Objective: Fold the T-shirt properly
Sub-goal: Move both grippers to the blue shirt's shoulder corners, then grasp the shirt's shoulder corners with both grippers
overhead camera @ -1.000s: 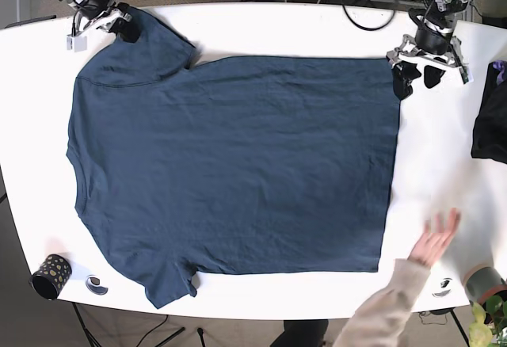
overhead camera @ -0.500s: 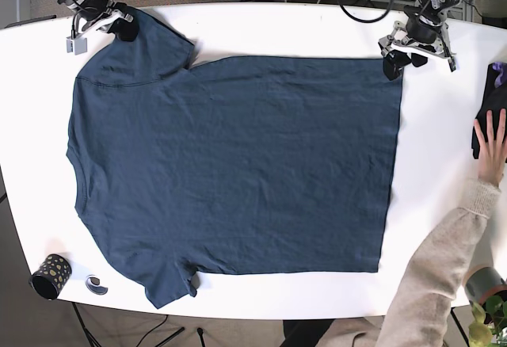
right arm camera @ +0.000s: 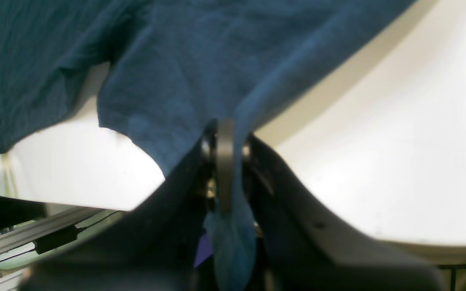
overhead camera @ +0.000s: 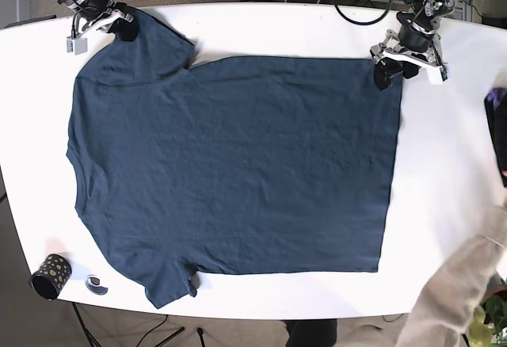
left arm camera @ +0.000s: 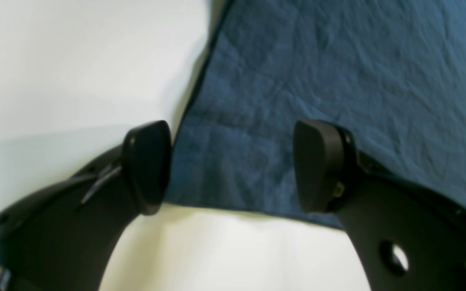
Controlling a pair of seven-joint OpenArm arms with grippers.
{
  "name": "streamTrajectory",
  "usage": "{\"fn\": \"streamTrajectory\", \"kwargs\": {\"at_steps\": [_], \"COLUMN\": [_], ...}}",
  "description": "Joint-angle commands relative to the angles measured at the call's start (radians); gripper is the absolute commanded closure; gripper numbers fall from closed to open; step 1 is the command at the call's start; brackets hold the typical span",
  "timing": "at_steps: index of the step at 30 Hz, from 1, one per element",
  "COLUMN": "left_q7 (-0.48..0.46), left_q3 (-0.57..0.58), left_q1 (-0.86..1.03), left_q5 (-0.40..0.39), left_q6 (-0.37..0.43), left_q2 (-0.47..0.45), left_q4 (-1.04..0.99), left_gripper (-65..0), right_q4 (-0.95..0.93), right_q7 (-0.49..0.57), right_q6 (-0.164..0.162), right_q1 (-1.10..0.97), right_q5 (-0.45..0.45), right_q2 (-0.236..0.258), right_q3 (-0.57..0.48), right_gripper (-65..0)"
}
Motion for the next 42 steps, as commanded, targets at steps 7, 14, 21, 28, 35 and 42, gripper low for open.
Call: {"fn": "streamTrajectory", "kwargs": {"at_steps": [7, 14, 21, 28, 35, 42], "left_q7": [0.109, 0.118, 0.118, 0.12, 0.118, 0.118], "left_q3": [0.007, 0.002, 0.01, 0.016, 0.008, -0.067], "left_q1": [-0.025, -0.044, -0.051, -0.044, 0.013, 0.085], "left_q5": [-0.005, -0.003, 0.0, -0.005, -0.005, -0.005], "left_q6": [0.004, 0.004, 0.004, 0.004, 0.004, -0.002], "left_q2": [-0.003, -0.003, -0.003, -0.003, -0.003, -0.005], "left_q4": [-0.062, -0.072, -0.071, -0.062, 0.046, 0.132], "left_gripper": [-32.5, -30.8, -0.8, 0.0, 0.0, 0.0], "right_q4": [0.021, 0.021, 0.021, 0.025, 0.182, 0.309], "right_q7": [0.009, 0.009, 0.009, 0.009, 0.006, 0.006], "right_q6": [0.003, 0.003, 0.003, 0.003, 0.003, 0.006], "right_q1": [-0.002, -0.003, -0.003, -0.002, -0.036, -0.103], "right_q5": [0.02, 0.02, 0.022, 0.025, 0.026, 0.028], "right_q2": [0.015, 0.013, 0.013, 0.013, 0.009, -0.033], "right_q3": [0.007, 0.006, 0.006, 0.007, 0.009, 0.006], "right_gripper": [0.0, 0.0, 0.0, 0.0, 0.0, 0.0]}}
